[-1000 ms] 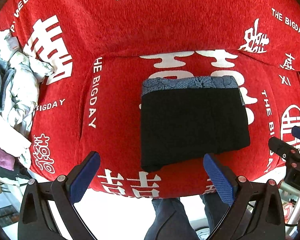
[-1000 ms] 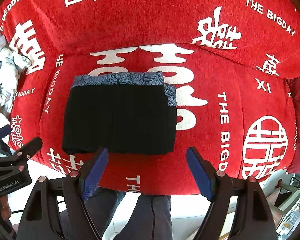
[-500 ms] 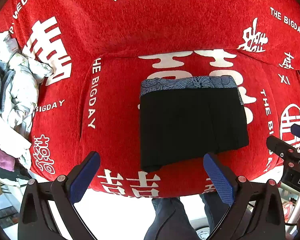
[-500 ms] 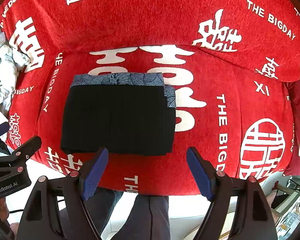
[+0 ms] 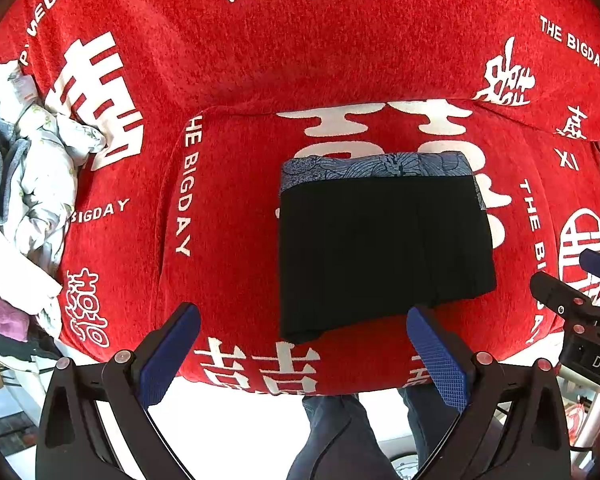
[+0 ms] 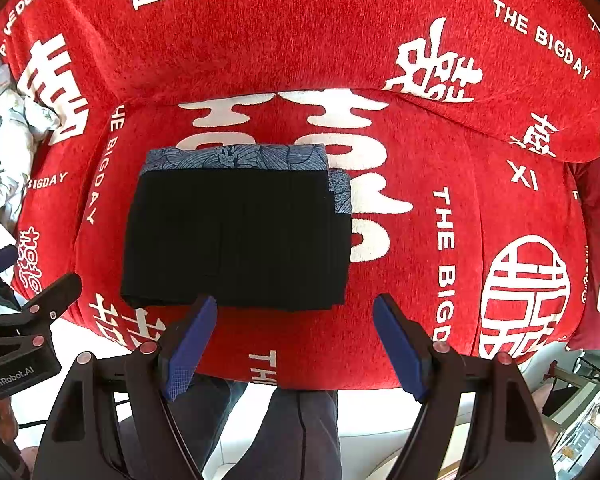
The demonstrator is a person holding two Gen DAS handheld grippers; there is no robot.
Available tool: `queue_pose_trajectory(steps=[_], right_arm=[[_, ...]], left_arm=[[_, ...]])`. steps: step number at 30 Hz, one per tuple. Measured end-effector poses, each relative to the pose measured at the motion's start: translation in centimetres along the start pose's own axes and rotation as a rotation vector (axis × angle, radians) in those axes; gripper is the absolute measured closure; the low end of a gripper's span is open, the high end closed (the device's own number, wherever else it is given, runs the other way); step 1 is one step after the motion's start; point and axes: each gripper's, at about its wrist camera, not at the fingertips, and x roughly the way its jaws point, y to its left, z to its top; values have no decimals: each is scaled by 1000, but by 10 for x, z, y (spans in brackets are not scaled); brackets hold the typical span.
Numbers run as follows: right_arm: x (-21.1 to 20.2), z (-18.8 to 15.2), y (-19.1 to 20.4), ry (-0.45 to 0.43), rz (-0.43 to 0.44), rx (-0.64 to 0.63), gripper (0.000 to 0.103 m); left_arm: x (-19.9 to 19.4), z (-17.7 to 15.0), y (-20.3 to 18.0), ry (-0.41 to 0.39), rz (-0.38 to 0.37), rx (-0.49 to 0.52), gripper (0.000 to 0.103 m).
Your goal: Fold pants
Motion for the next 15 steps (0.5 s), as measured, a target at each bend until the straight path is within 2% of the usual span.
queue_pose_trajectory(steps=[15], right_arm=[[1, -3, 0, 0, 3, 6, 20]], left_arm=[[0, -2, 0, -1, 5, 2, 0]])
